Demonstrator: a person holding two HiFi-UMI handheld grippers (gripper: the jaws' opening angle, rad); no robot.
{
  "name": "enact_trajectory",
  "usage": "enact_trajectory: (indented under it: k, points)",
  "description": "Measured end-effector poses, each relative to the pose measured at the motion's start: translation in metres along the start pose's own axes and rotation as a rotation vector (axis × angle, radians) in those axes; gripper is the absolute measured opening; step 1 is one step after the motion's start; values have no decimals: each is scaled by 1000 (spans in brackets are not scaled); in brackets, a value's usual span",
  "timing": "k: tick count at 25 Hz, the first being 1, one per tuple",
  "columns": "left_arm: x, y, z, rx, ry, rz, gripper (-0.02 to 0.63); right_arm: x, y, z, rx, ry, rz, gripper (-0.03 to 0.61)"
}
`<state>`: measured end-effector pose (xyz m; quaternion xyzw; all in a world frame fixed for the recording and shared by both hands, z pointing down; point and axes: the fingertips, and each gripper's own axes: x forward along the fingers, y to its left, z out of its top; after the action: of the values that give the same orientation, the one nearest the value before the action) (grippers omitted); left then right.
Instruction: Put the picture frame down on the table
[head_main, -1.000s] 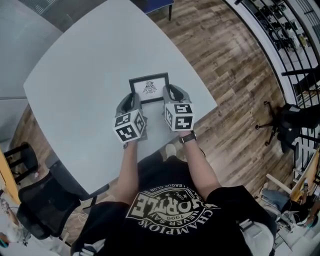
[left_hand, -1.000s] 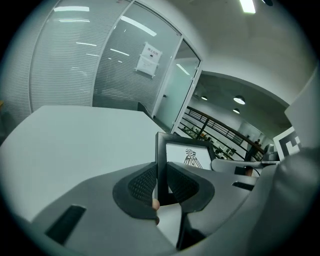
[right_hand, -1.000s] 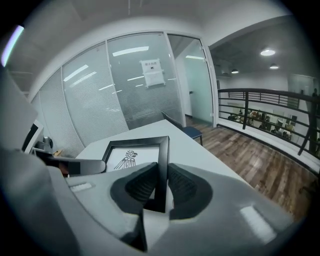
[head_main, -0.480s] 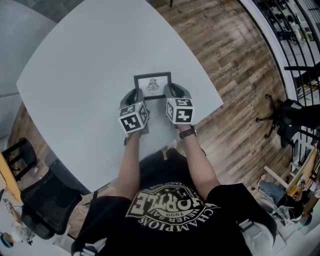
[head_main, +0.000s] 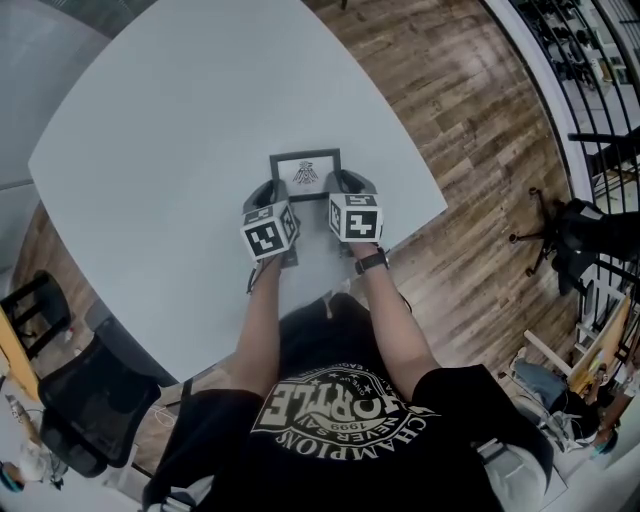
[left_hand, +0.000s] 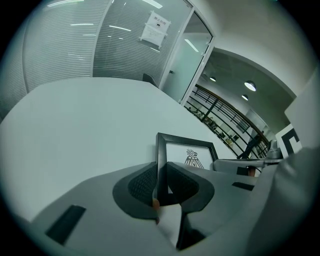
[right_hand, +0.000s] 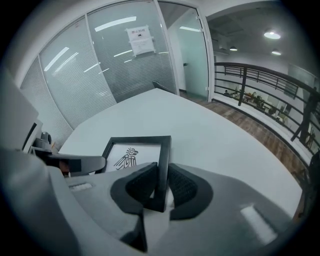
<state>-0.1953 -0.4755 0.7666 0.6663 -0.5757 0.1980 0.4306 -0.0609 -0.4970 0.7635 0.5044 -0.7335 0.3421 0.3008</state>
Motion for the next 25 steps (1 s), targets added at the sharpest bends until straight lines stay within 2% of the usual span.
enact_trajectory:
  k: [15, 21, 25]
  points:
    - [16, 1, -19, 28, 74, 20, 71, 14, -7, -18, -24, 73, -16, 71]
    - [9, -1, -9, 57, 64, 13, 80, 6, -5, -13, -53, 22, 31, 95]
    - [-25, -9, 11, 31, -25, -5, 98, -29, 5, 3, -69, -75, 71, 97]
